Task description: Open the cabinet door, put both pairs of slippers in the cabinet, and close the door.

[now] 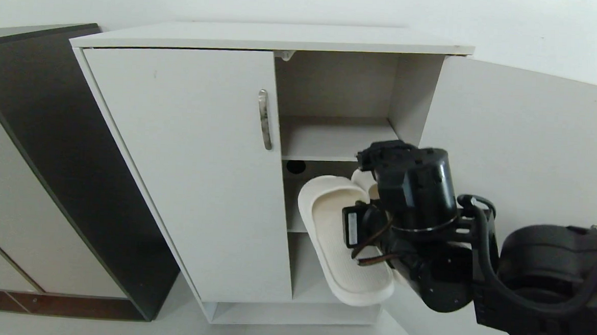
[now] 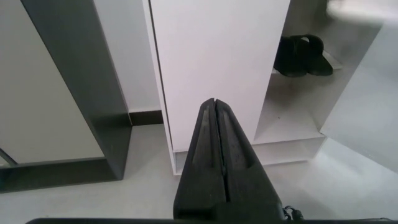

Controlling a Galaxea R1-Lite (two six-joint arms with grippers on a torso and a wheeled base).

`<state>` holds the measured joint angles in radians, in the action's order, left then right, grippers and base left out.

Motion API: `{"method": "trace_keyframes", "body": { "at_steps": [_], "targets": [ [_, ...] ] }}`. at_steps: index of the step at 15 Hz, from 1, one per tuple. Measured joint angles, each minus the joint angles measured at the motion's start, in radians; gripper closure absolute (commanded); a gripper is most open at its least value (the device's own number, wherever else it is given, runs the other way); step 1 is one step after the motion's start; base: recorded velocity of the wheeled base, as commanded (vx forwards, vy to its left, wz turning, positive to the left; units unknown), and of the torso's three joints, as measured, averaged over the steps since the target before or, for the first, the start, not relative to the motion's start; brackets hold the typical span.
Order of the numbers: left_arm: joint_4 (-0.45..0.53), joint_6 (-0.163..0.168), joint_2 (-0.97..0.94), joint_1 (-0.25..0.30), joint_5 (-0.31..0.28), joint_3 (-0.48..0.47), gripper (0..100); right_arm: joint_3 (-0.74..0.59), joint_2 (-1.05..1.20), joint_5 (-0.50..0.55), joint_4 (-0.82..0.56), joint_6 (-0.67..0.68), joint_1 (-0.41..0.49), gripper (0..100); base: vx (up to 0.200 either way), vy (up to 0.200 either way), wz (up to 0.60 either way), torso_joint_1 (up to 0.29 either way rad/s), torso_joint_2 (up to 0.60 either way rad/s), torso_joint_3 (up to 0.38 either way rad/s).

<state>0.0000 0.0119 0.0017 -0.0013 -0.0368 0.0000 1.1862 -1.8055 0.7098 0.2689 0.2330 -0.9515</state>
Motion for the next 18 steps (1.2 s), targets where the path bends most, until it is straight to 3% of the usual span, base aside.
{"method": "trace_keyframes", "body": {
  "at_steps": [3,14,18],
  "targets": [
    [0.000,0.000,0.000,0.000,0.000,0.000,100,0.191,-0.041,0.170,-0.108,0.034,-0.022,100,0.000,0.000,0.00,0.000,0.00,0.000],
    [0.000,0.000,0.000,0.000,0.000,0.000,100,0.186,-0.082,0.170,-0.063,0.044,-0.030,100,0.000,0.000,0.00,0.000,0.00,0.000],
    [0.000,0.000,0.000,0.000,0.000,0.000,100,0.185,-0.089,0.169,-0.062,0.044,-0.031,100,0.200,0.000,0.00,0.001,0.00,0.004]
  ]
}}
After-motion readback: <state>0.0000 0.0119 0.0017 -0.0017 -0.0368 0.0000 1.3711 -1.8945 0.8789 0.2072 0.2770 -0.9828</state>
